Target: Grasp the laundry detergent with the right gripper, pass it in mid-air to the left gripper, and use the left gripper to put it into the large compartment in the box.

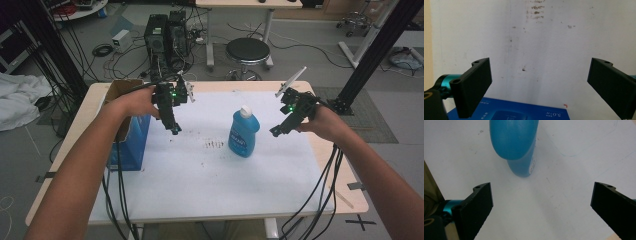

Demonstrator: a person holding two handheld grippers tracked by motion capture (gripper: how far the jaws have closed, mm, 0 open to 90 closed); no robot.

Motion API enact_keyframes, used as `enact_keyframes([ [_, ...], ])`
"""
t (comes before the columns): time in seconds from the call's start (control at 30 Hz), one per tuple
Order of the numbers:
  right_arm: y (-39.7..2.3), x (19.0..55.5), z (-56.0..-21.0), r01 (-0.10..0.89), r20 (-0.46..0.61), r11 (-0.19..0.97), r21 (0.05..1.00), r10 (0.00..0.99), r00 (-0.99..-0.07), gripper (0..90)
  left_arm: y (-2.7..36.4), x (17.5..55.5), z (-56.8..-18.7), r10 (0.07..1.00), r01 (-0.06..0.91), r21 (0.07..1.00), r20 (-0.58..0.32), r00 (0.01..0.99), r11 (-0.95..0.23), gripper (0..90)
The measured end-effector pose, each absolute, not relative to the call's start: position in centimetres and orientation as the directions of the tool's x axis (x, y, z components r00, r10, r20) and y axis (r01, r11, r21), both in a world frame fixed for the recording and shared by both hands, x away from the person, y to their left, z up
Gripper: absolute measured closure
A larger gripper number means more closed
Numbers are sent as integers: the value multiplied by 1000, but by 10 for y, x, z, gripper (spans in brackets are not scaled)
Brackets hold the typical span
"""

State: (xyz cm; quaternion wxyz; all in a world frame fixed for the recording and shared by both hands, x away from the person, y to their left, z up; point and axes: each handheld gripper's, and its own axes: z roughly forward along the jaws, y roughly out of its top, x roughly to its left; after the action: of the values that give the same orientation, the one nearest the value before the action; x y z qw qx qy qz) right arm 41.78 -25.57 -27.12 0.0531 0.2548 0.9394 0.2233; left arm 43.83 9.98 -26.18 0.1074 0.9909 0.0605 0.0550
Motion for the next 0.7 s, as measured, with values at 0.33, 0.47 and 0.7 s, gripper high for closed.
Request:
enact_keyframes([
  [0.33, -258, 397, -296, 508, 76, 662, 551, 566, -821, 31, 101, 440, -264, 136, 113, 215, 94, 986, -970, 55],
  [0.47, -259, 391, -302, 502, 82, 613, 610, 582, -809, 31, 100, 440, -264, 136, 113, 218, 95, 986, -969, 55],
  [0.7, -262, 383, -312, 497, 99, 539, 680, 604, -790, 31, 100, 439, -264, 134, 111, 218, 94, 987, -970, 55],
])
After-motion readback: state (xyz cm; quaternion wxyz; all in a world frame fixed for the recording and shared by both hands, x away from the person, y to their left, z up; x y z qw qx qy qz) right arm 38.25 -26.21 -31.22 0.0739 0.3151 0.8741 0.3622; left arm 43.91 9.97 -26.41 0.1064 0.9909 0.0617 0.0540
